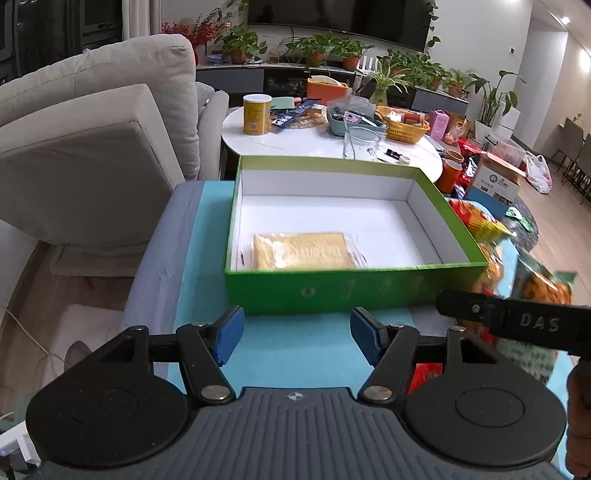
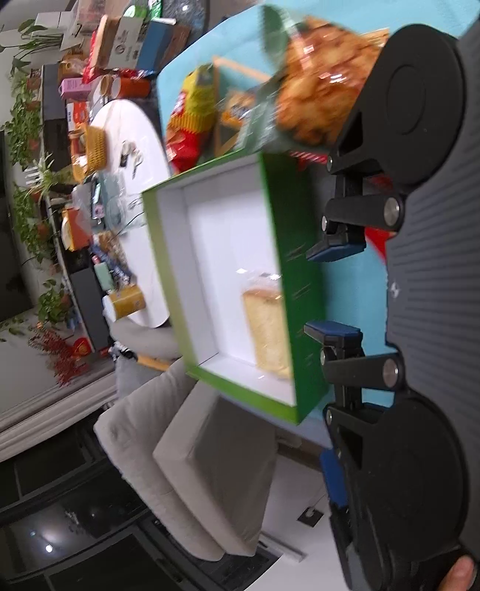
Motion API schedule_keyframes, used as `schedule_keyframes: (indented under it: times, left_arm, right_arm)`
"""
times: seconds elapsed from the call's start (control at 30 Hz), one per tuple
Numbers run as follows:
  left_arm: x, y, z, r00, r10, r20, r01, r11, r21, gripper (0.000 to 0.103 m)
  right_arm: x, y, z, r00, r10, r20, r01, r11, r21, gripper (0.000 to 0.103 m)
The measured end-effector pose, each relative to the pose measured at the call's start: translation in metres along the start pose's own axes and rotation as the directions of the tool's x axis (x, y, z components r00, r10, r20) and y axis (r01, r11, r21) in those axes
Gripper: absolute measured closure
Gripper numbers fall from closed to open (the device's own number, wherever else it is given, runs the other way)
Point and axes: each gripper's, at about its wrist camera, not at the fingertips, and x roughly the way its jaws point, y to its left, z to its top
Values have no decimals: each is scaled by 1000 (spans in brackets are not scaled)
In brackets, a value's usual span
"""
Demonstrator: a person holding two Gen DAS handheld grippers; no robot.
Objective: Organize snacks
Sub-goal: 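Move the left tool back to the pile and grasp the red bag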
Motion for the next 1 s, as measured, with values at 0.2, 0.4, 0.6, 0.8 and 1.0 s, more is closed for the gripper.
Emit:
schedule_keyframes:
  times: [0.2, 0.4, 0.6, 0.8, 1.0]
  left_arm:
    - [-10, -1, -24, 1000, 6, -26, -7, 1000, -12, 41]
    - [-11, 1, -47, 998, 1, -64, -3, 999, -32, 41]
    - [-16, 2, -67, 996, -6, -89, 1, 998, -55, 41]
    - [-22, 6, -78, 996, -13, -92, 6, 998, -68, 41]
    - [-27, 1, -90, 994, -39, -106, 32, 997, -63, 41]
  right_arm:
    - [6, -14, -25, 997, -28, -70, 29, 999, 17, 49]
    - [2, -25, -40, 995, -39, -90, 42, 999, 32, 48]
    - [-9, -27, -55, 995, -5, -101, 11, 998, 61, 45]
    - [-24, -27, -69, 995, 20, -98, -12, 997, 80, 43]
    - [-35, -25, -85, 993, 47, -108, -40, 997, 62, 43]
